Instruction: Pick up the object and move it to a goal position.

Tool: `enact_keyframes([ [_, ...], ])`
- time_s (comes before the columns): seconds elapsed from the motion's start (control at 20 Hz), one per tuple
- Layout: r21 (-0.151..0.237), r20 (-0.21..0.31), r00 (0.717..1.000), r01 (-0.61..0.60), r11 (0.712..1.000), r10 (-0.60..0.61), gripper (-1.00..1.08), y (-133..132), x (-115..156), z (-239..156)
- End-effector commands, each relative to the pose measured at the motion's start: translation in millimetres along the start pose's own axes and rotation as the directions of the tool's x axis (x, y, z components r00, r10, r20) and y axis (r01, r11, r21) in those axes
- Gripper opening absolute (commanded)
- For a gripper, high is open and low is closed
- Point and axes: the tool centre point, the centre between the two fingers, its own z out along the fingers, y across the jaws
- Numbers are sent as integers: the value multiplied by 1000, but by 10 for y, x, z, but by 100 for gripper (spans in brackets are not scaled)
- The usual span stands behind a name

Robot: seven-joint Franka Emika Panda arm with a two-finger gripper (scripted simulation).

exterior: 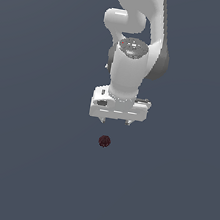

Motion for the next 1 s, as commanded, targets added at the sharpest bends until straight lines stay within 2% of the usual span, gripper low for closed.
enact_keyframes([
  [0.0, 0, 2, 1000, -14, 1000, 14, 100, 7, 0, 17],
  [0.3, 3, 7, 996, -89, 996, 89, 100, 23, 10, 97],
  [0.55, 5, 15, 981, -193, 981, 193, 100, 50, 20, 210],
  [0.75, 4, 24, 954, -300, 954, 300, 100, 79, 28, 329],
  [0.95, 0, 33, 911, -412, 911, 412, 100, 113, 35, 458],
])
